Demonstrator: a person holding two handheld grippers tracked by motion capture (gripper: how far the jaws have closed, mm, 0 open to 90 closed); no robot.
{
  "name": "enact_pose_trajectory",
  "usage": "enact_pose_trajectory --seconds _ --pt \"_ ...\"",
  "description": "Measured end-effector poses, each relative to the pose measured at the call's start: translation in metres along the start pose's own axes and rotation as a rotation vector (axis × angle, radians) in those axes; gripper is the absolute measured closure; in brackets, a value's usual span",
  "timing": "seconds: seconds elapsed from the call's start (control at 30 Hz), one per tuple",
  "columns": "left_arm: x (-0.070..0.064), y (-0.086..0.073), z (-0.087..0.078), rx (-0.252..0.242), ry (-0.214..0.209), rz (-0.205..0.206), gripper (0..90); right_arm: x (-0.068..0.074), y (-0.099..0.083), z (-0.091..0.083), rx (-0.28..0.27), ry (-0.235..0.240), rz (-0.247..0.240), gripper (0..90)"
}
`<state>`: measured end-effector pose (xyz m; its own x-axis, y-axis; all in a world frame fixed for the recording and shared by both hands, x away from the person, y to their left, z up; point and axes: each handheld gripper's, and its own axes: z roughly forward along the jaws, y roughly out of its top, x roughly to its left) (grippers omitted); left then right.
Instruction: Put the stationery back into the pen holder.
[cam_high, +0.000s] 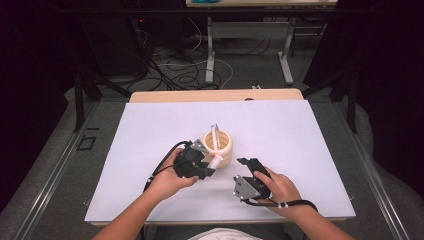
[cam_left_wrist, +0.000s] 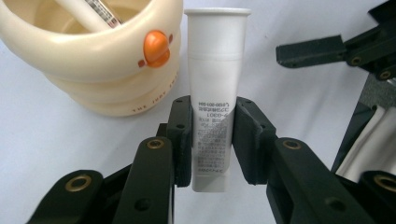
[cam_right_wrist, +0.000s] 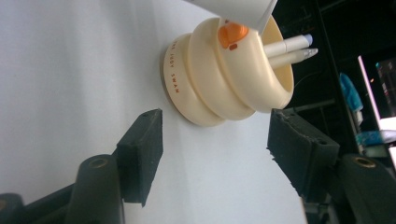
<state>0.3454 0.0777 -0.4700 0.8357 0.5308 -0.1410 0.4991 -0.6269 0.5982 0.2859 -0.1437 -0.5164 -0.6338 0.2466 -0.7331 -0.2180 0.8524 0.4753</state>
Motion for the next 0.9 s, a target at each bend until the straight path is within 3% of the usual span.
enact_pose_trajectory --seconds 0.07,0.1,0.27,0.43,0.47,0.67,0.9 --pt "0.000 0.001 -0.002 -0.015 0.000 -0.009 69.7 -0.003 -0.002 0.001 0.008 0.020 0.027 32.3" --pt "0.001 0.002 -0.004 -0.022 0.002 -0.008 69.7 -0.003 -0.002 0.001 0.025 0.031 0.069 31.3" --pt "0.003 0.005 -0.010 -0.065 0.008 -0.015 69.7 -0.009 -0.006 0.003 0.030 0.063 0.140 28.0" --pt "0.003 0.009 -0.013 -0.119 0.022 -0.025 69.8 -0.017 -0.012 0.005 0.049 0.122 0.310 24.0" --pt "0.004 0.011 -0.015 -0.111 0.021 -0.013 69.7 -0.018 -0.013 0.005 0.048 0.129 0.331 23.4" --pt "0.007 0.014 -0.017 -0.164 0.032 -0.035 69.8 -0.026 -0.023 0.005 0.051 0.159 0.491 19.4" --pt "0.013 0.019 -0.020 -0.218 0.047 -0.053 69.7 -0.031 -0.030 0.005 0.045 0.168 0.579 15.5"
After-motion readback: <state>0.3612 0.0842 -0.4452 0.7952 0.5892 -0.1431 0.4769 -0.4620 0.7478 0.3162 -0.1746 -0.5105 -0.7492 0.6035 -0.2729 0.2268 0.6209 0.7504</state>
